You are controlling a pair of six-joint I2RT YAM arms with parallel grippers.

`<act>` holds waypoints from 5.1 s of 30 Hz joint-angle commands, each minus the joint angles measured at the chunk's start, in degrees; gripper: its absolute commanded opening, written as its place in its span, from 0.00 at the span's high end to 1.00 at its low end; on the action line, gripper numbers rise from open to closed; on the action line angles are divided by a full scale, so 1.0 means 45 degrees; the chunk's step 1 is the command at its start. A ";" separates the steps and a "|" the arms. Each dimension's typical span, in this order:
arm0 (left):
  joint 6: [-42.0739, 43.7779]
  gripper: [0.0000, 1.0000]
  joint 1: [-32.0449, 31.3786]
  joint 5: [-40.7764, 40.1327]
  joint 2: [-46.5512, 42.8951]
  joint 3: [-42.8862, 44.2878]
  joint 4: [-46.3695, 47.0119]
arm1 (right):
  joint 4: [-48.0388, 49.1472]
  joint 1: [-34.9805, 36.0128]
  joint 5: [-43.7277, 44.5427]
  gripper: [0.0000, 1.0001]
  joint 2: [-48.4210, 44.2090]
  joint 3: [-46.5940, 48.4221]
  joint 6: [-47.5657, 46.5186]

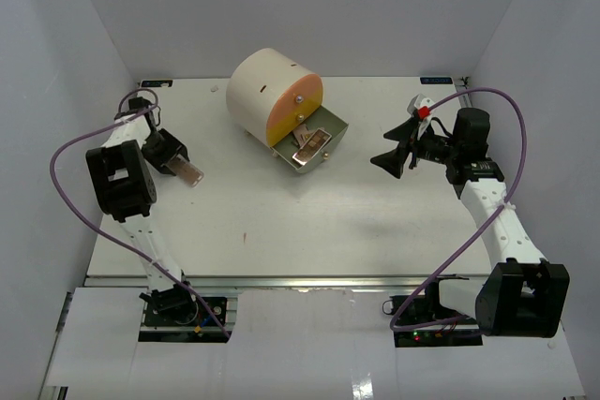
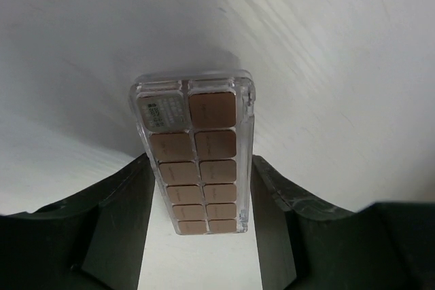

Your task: Organize the makeup

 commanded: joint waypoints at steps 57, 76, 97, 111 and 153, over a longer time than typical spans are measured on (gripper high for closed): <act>1.0867 0.86 -1.3529 -0.8498 0.0446 0.4602 0.3355 | -0.0056 -0.0475 -0.0115 0.10 0.0123 -0.0155 -0.0463; 1.1939 0.75 -1.3986 -1.1551 0.1144 0.3835 0.5234 | -0.0095 -0.0475 -0.0169 0.10 0.0045 -0.0155 -0.0495; 1.2799 0.19 -1.4058 -1.2044 0.0765 0.3072 0.6363 | -0.0153 -0.0475 -0.0191 0.10 0.0104 -0.0136 -0.0553; 1.2858 0.11 -1.4963 -1.1674 -0.0162 0.3315 0.6294 | -0.0173 -0.0475 -0.0193 0.10 0.0123 -0.0155 -0.0577; 0.4919 0.07 -0.3947 0.6759 -0.0401 0.6688 0.5113 | 0.0666 0.3842 0.9797 0.92 0.6919 0.2599 0.6349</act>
